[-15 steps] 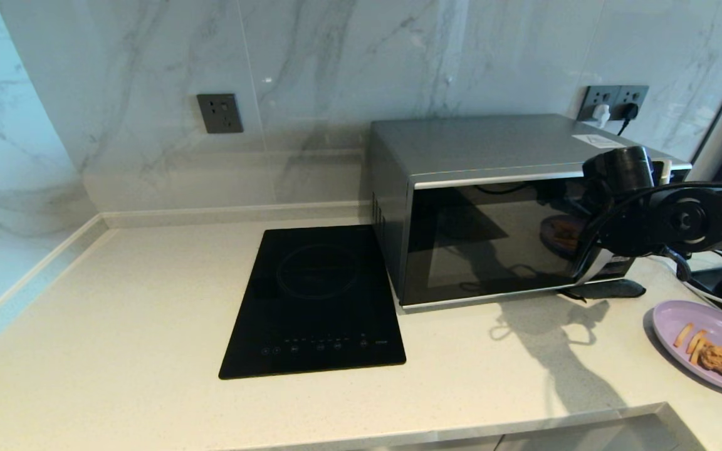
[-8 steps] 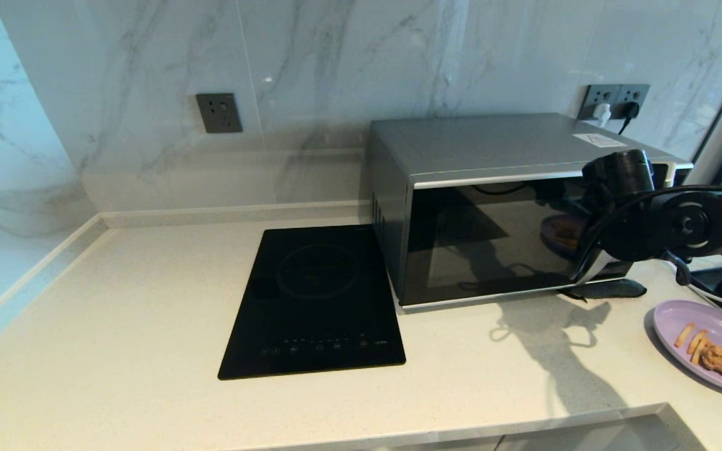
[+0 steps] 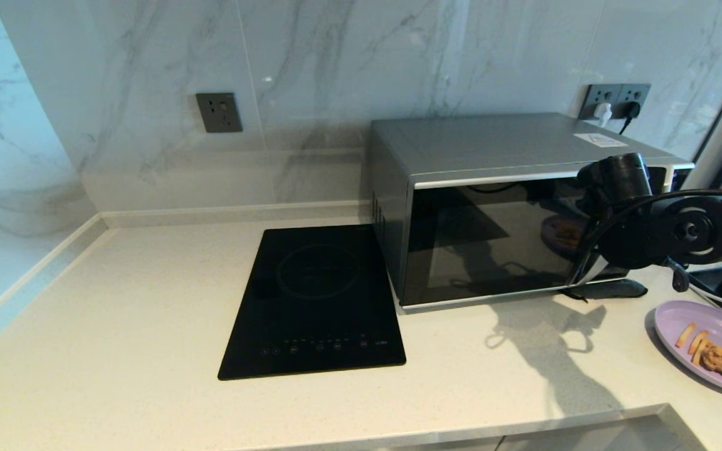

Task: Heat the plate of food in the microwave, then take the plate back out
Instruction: Open the microwave oven

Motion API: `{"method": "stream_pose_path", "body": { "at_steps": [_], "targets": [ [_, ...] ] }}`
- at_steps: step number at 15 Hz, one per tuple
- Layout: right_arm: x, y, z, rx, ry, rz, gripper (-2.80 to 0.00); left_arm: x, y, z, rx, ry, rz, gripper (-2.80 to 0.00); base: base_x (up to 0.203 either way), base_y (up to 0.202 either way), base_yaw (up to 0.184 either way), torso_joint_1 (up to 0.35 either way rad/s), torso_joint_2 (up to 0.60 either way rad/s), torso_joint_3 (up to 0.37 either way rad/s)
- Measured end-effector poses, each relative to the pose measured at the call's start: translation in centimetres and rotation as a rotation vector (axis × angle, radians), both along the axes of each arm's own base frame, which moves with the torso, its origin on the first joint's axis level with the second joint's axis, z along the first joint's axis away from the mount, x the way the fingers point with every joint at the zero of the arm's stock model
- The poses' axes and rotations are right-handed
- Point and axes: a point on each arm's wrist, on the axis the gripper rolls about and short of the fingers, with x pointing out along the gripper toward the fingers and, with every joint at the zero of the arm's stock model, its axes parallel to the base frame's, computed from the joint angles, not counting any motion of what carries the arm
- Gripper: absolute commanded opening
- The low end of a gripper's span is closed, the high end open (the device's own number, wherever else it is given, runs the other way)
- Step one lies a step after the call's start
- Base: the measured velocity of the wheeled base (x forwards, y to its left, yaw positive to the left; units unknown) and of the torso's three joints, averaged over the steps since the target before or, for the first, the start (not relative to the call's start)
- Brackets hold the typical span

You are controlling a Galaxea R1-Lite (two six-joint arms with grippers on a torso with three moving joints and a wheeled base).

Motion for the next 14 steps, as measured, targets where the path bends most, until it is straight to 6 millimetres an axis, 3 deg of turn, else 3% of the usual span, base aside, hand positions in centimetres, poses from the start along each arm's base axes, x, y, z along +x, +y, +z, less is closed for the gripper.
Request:
{"method": "stream_pose_path", "body": {
  "at_steps": [8, 14],
  "targets": [
    [1.7, 0.3, -0.2, 0.003, -0.136, 0.000, 0.00, 0.0, 0.0, 0.0, 0.000, 0.000, 0.000, -2.80, 0.000, 0.000, 0.000, 0.000, 0.00, 0.000],
    [2.1, 0.1, -0.9, -0.009, -0.132, -0.023, 0.00, 0.0, 0.0, 0.0, 0.000, 0.000, 0.000, -2.80, 0.000, 0.000, 0.000, 0.000, 0.00, 0.000]
  ]
}}
